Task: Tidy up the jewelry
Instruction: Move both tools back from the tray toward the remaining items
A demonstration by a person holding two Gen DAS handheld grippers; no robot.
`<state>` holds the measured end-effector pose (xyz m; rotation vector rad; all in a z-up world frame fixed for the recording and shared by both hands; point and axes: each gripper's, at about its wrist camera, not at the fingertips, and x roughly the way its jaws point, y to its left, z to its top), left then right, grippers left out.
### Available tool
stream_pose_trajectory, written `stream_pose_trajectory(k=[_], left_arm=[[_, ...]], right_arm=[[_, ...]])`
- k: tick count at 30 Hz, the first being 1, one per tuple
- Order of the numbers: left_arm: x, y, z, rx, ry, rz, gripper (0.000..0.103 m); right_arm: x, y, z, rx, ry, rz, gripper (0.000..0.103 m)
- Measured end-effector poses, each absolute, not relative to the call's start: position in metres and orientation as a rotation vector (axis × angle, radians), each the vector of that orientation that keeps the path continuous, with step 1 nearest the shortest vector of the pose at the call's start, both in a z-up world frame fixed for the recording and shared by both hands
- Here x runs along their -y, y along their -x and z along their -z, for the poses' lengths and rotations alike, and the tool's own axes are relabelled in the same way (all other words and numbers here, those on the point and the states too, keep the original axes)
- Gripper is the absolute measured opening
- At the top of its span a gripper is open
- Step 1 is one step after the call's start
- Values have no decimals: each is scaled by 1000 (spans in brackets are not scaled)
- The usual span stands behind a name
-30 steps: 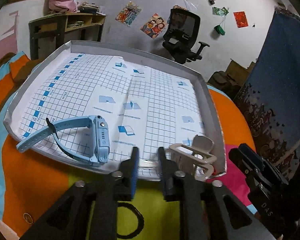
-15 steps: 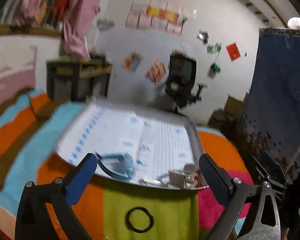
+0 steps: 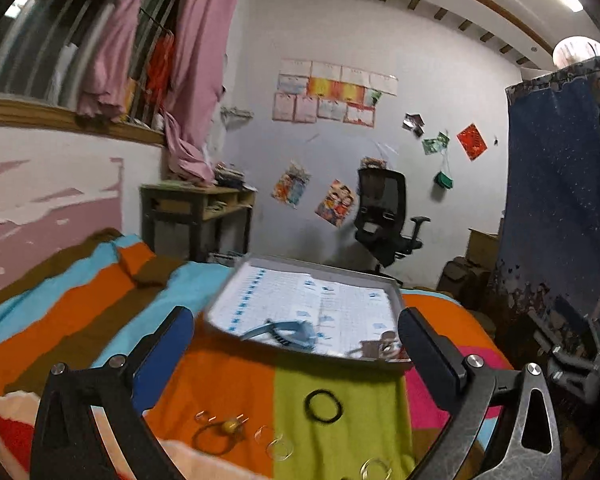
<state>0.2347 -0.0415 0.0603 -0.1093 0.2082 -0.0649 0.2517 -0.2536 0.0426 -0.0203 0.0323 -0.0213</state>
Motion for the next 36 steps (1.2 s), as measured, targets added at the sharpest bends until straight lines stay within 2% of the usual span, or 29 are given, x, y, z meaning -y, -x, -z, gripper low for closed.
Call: stream_pose_trajectory(k=[6,16,23,36], left_arm=[[30,-172,-48,-169,85,31,103],[23,-107,-22,-237,-56,7,103],[17,-84,-12,-287,-35,12,103],[15,-81,-3,-364,-83,-78,103]], right_arm=[[257,-188,-44,-34,-55,17,102],[240,-127,-8,-161,-81,59,102],[231,-98,7,-225,-65,71,102],[214,-88,-6,-255,-8,49,102]])
